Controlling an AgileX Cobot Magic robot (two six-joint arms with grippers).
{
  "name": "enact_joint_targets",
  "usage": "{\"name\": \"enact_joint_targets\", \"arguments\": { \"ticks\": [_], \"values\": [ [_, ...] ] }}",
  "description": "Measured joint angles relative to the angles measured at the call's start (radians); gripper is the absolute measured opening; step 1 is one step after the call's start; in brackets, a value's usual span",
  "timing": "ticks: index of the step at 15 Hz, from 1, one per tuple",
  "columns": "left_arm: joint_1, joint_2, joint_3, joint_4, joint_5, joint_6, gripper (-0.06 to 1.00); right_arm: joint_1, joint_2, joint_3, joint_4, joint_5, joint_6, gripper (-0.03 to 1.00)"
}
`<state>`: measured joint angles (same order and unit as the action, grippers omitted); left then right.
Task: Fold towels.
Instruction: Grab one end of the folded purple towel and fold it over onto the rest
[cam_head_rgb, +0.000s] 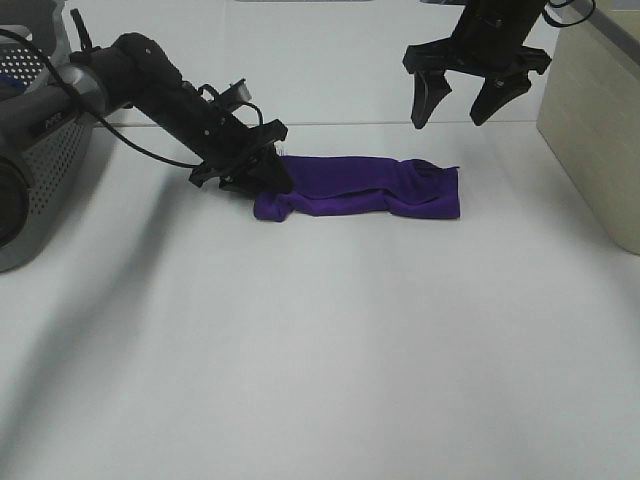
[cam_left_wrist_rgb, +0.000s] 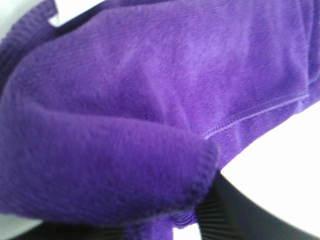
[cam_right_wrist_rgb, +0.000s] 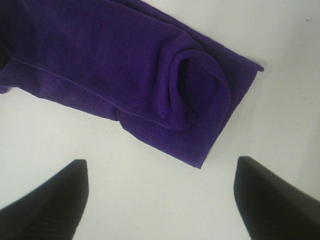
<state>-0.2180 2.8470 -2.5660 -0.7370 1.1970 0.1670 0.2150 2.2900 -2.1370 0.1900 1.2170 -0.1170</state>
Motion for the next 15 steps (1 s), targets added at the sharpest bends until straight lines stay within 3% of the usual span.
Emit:
{"name": "enact_joint_targets", "arguments": {
  "ticks": [2,3,7,10,12,15],
  "values": [
    [0.0,0.009,0.0,-0.003,0.001,0.007,0.06,0.0,0.0,0.0,0.001,0.0,0.002,0.78],
    [0.0,0.009,0.0,-0.003,0.001,0.01,0.03,0.0,0.0,0.0,0.001,0.0,0.002,0.78],
    [0.016,0.009,-0.062,0.067,0.019,0.008,0.03,0.0,-0.034,0.0,0.008,0.001,0.025,0.78],
    [0.091,-0.054,-0.07,0.133,0.02,0.016,0.03,0.0,-0.083,0.0,0.01,0.002,0.027,0.77],
    [0.11,-0.118,-0.074,0.135,0.018,0.037,0.03,0.0,-0.099,0.0,0.012,0.002,0.027,0.77],
    [0.075,-0.153,-0.077,0.099,0.017,0.104,0.03,0.0,-0.118,0.0,0.014,0.002,0.027,0.77]
  ]
}}
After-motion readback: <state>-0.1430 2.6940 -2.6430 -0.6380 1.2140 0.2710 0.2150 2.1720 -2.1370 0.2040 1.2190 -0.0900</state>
